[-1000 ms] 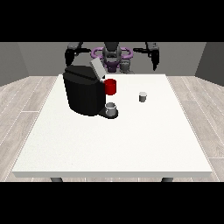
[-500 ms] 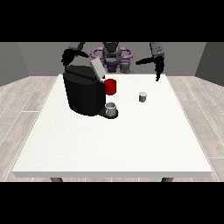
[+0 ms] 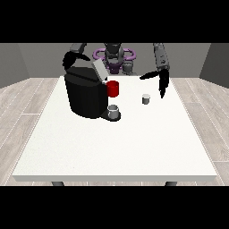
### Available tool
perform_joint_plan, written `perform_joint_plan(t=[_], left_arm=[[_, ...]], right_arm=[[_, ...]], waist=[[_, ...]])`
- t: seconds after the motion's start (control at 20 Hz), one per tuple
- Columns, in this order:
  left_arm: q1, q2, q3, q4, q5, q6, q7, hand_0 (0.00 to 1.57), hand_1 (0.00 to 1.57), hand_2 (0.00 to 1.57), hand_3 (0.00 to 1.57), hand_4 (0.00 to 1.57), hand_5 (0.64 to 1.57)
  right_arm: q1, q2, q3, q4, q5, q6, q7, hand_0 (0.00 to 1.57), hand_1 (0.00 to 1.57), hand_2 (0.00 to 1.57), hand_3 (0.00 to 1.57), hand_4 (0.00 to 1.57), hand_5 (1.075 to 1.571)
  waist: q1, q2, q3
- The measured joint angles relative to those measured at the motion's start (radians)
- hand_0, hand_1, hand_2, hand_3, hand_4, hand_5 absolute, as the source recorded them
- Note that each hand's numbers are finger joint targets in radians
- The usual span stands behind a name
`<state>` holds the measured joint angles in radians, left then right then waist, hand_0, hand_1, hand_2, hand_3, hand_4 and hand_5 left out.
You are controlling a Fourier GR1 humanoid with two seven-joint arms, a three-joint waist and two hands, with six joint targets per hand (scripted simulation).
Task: Insert the coffee pod into the coffee machine and close the lid
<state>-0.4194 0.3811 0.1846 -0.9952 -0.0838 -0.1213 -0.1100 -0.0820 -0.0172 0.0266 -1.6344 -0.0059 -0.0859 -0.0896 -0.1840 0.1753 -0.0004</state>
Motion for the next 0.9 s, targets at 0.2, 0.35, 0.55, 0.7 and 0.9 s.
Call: perform_joint_plan(t=[0.2,0.35,0.55,0.7,0.9], left_arm=[[-0.044,-0.004,-0.026,0.073,-0.048,0.009,-0.013,0.00,0.00,0.00,0.00,0.00,1.571],[-0.079,0.008,-0.042,0.114,-0.085,0.013,-0.001,0.00,0.00,0.20,0.00,0.00,1.571],[-0.099,-0.013,-0.079,0.162,-0.144,0.039,-0.012,0.22,0.22,0.53,0.22,0.00,1.571],[-0.123,0.000,-0.080,0.196,-0.167,0.035,-0.015,0.70,0.70,0.78,0.43,0.00,1.571],[-0.152,0.004,-0.092,0.245,-0.208,0.048,-0.010,0.70,0.70,0.78,0.49,0.00,1.571]], right_arm=[[-0.038,0.006,0.001,0.019,0.013,-0.026,0.022,0.00,0.00,0.00,0.00,0.34,1.571],[-0.066,-0.004,-0.019,0.037,0.000,-0.021,0.043,0.00,0.00,0.00,0.00,0.40,1.571],[-0.073,0.005,-0.014,0.073,0.015,-0.045,0.060,0.00,0.00,0.00,0.00,0.37,1.571],[-0.090,-0.003,-0.038,0.116,0.013,-0.050,0.049,0.00,0.00,0.00,0.00,0.43,1.571],[-0.124,-0.011,-0.047,0.153,0.027,-0.061,0.052,0.00,0.00,0.00,0.00,0.42,1.571]], waist=[[0.013,0.021,0.0002],[0.015,0.028,0.0001],[0.029,0.017,0.0002],[0.041,0.022,0.0003],[0.047,0.033,0.0003]])
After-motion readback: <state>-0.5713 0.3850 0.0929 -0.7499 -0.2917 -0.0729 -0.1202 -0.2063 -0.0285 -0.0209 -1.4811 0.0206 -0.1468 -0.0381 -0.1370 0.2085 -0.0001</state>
